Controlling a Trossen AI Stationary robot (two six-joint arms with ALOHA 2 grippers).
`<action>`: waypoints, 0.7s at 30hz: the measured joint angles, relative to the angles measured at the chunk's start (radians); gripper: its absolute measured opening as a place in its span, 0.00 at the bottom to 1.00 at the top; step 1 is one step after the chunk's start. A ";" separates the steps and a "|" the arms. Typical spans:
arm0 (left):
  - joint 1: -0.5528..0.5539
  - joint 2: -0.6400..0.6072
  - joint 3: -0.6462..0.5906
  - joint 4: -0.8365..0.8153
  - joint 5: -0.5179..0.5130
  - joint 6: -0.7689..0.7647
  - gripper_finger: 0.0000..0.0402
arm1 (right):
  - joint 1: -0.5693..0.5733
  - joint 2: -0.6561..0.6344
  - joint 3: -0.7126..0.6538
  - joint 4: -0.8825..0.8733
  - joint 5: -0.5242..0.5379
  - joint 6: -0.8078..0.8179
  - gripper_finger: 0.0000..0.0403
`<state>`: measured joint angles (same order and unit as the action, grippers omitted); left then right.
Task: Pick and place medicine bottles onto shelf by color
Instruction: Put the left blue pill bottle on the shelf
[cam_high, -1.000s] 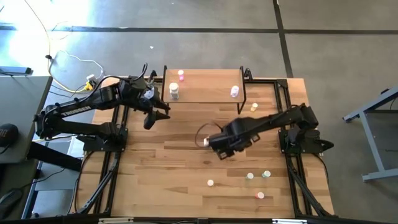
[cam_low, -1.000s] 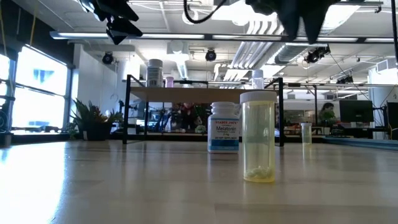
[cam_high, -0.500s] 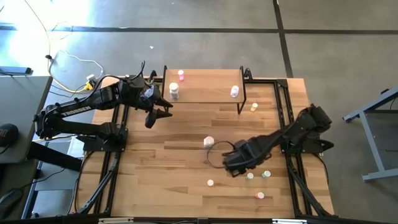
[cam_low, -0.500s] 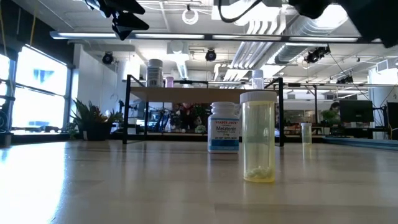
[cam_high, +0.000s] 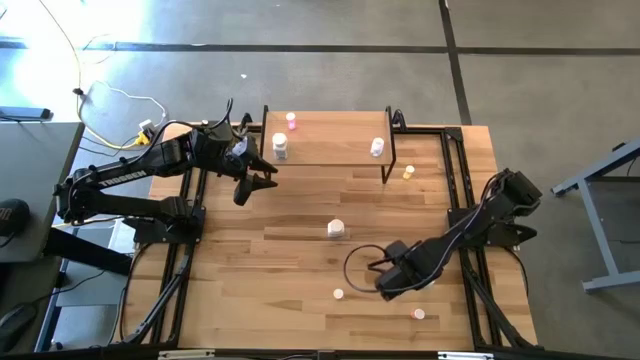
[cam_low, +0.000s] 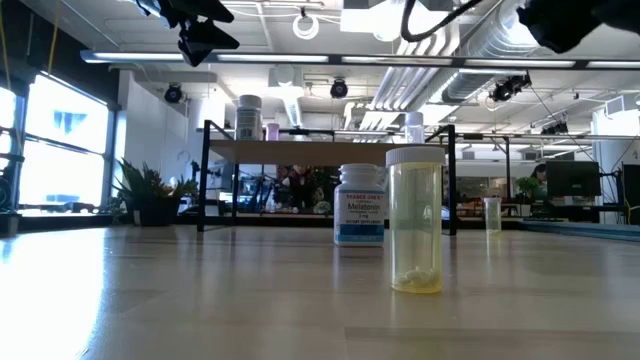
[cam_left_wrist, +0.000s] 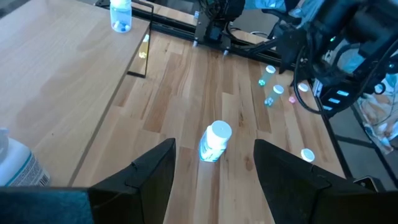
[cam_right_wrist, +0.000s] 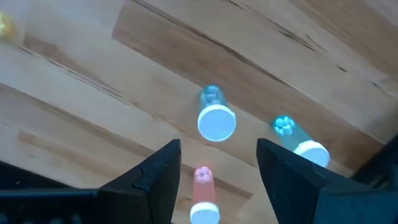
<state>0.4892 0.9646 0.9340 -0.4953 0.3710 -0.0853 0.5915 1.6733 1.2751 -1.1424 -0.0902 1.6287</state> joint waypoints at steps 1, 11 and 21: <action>0.000 0.000 0.000 0.000 0.000 -0.009 0.51 | 0.003 0.000 -0.017 0.017 0.007 0.010 0.50; 0.000 0.000 0.000 -0.001 0.000 -0.053 0.51 | 0.012 0.000 -0.122 0.130 0.012 0.012 0.50; 0.000 0.000 0.000 -0.001 0.000 -0.061 0.51 | 0.011 0.000 -0.181 0.214 0.007 0.013 0.44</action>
<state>0.4889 0.9649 0.9344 -0.4963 0.3707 -0.1463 0.6029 1.6737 1.0943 -0.9283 -0.0834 1.6413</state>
